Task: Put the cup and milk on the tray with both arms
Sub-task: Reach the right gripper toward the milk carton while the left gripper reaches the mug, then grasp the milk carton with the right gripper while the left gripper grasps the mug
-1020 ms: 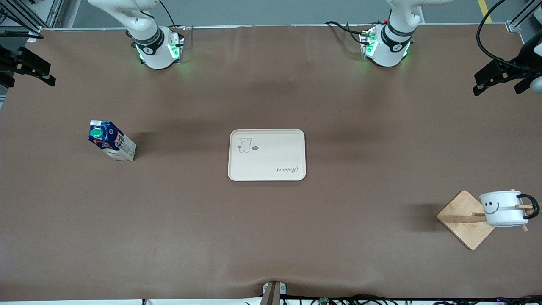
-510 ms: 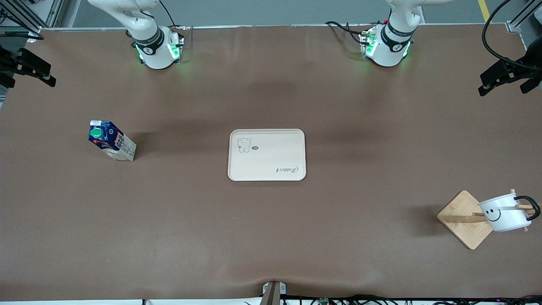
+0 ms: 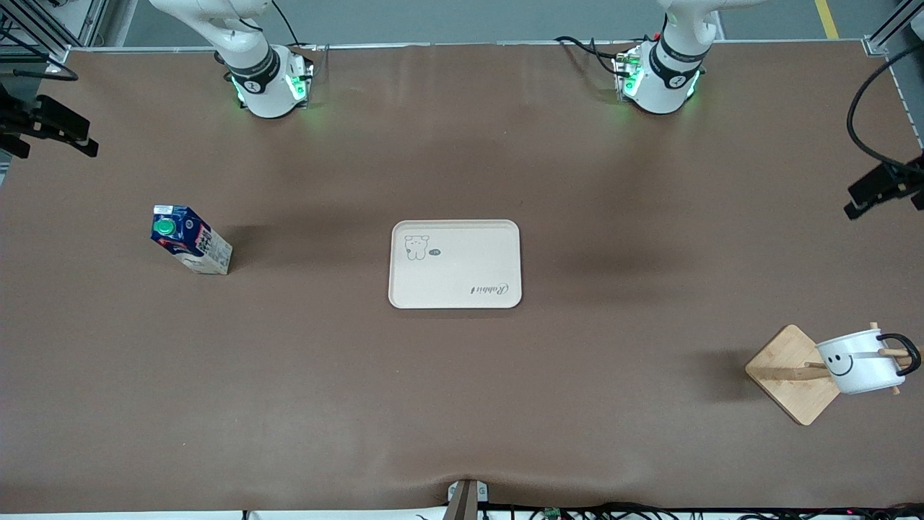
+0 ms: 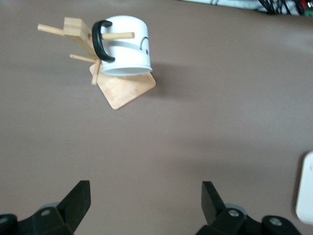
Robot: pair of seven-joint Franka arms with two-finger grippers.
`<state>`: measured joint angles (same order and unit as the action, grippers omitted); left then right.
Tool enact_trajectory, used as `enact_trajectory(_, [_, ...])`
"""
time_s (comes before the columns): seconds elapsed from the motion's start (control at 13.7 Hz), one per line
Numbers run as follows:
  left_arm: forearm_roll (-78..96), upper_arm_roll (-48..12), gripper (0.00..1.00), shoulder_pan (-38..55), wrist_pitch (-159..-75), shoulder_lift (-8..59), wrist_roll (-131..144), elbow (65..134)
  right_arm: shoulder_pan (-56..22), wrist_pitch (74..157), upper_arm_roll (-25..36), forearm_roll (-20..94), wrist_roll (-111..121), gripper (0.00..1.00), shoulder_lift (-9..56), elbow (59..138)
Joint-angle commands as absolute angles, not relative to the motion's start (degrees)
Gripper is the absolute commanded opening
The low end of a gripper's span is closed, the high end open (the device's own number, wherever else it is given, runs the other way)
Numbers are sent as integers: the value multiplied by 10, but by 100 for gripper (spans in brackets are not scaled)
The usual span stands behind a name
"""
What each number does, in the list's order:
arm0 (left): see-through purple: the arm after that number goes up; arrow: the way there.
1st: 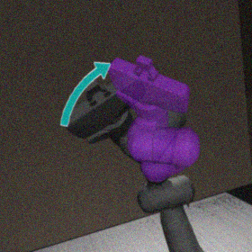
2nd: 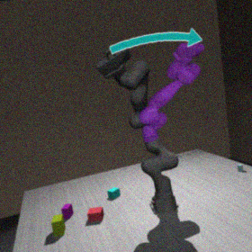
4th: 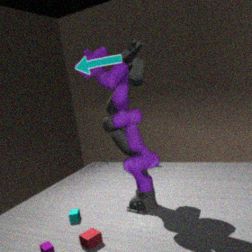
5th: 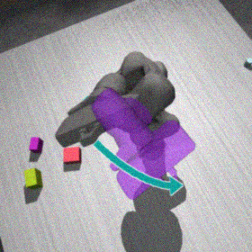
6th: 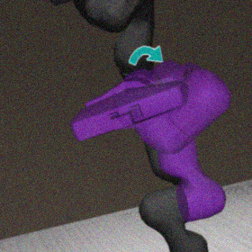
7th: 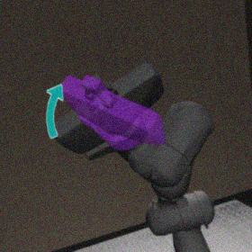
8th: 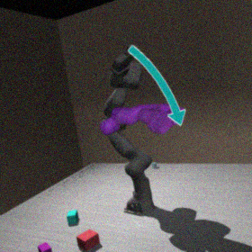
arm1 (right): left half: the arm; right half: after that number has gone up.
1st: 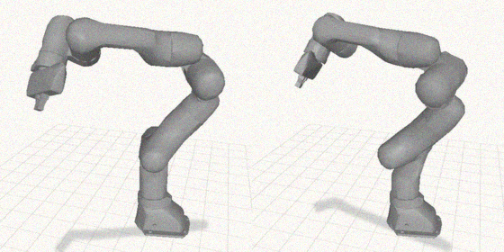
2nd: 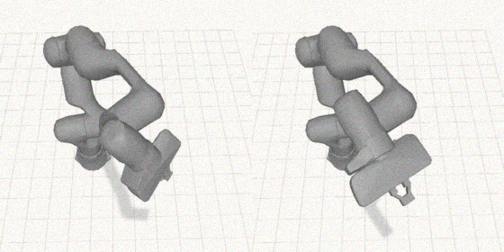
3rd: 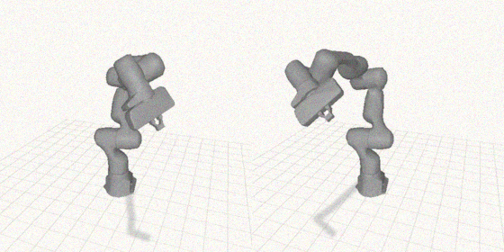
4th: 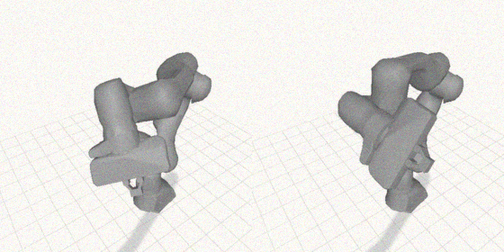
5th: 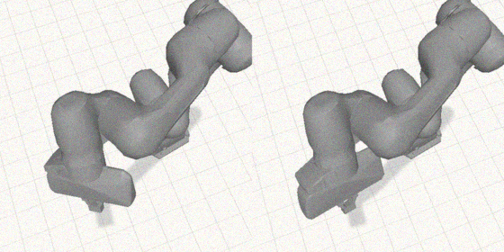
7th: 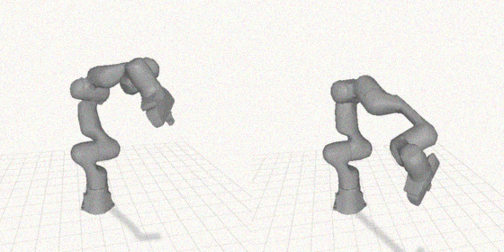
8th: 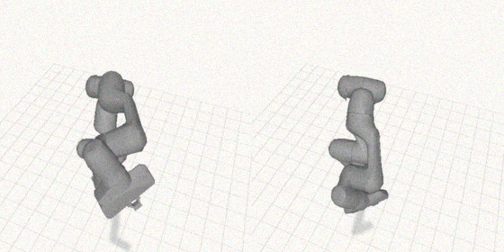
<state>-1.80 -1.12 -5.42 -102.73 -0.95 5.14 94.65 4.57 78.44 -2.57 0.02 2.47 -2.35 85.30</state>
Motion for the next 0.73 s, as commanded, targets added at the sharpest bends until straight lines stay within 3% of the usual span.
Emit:
enact_trajectory(0.0, [-23, -14, 100, -59, -1120, -10, 98, 1007, 57, 785, -30, -11, 19, 100, 16, 846])
enact_trajectory(0.44, [-23, -14, 100, -77, -1304, 54, 123, 1052, 69, 780, -30, -77, 27, 100, 130, 855])
enact_trajectory(0.66, [-23, -14, 100, -84, -1416, 69, 141, 1107, 111, 878, -31, -61, 24, 100, 96, 981])
